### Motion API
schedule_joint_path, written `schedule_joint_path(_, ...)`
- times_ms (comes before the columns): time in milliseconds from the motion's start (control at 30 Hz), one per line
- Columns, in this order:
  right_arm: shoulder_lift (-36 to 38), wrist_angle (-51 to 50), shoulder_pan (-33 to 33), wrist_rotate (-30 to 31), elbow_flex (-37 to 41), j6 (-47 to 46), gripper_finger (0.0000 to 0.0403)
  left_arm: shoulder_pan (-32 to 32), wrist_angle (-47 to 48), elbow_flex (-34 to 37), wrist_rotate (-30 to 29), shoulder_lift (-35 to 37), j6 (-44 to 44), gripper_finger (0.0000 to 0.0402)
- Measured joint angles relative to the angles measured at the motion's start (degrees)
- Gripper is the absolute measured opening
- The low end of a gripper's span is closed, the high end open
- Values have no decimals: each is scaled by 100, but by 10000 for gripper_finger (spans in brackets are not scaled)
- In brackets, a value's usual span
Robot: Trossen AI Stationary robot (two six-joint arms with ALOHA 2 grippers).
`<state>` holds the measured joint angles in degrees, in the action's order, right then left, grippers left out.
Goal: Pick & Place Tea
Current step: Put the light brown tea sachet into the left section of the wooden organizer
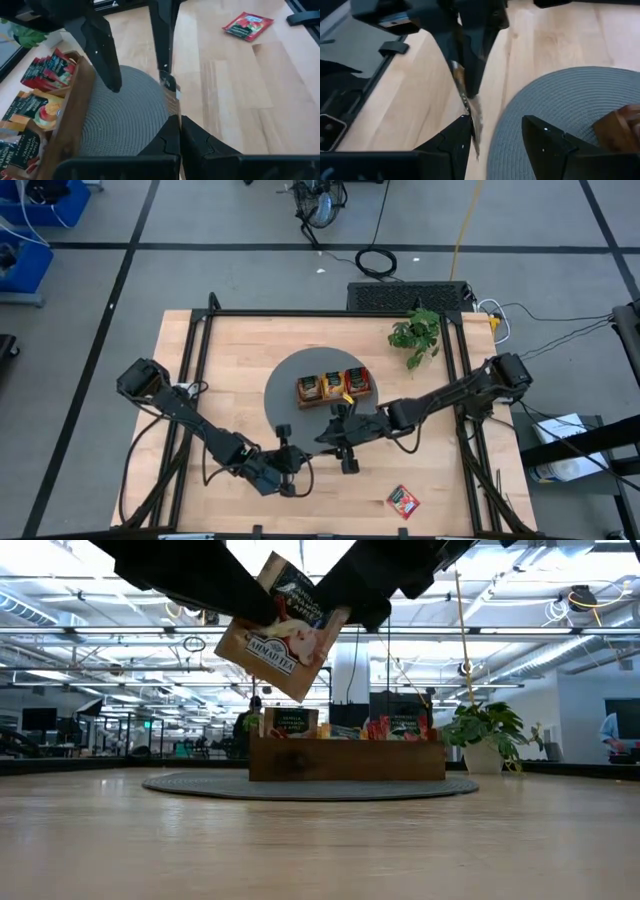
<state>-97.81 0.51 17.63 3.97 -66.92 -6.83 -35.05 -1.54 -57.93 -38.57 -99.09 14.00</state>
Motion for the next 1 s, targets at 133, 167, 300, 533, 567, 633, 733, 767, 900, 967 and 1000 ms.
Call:
schedule_joint_path(133, 1, -46, -50, -271, 0, -123, 160, 55, 41, 0, 9, 0, -4, 1)
schedule_joint_path(167, 1, -54, -59, -281, 0, -134, 160, 71, 41, 0, 13, 0, -4, 1)
schedule_joint_path(300, 1, -215, -66, -437, 0, -149, 159, 133, 42, 0, 25, 0, -7, 2)
schedule_joint_path(533, 1, -244, -81, -717, 0, -87, 114, 181, 48, 0, 142, 0, -42, 3)
schedule_joint_path(567, 1, -244, -81, -723, 0, -85, 103, 181, 48, 0, 144, 0, -43, 3)
schedule_joint_path(633, 1, -240, -81, -726, 0, -32, 80, 181, 52, 0, 144, 0, -44, 4)
schedule_joint_path(733, 1, -170, -81, -726, 0, 38, 43, 181, 52, 0, 144, 0, -57, 4)
schedule_joint_path(767, 1, -155, -83, -725, 0, 42, 31, 182, 52, 0, 144, 0, -57, 4)
schedule_joint_path(900, -33, -104, -109, -728, 0, 124, 4, 203, 58, 0, 144, 0, -66, 4)
schedule_joint_path(967, -51, -110, -118, -730, 2, 129, 7, 211, 59, 0, 146, -2, -98, 4)
schedule_joint_path(1000, -73, -113, -118, -730, 2, 129, 7, 218, 61, 0, 146, -2, -109, 5)
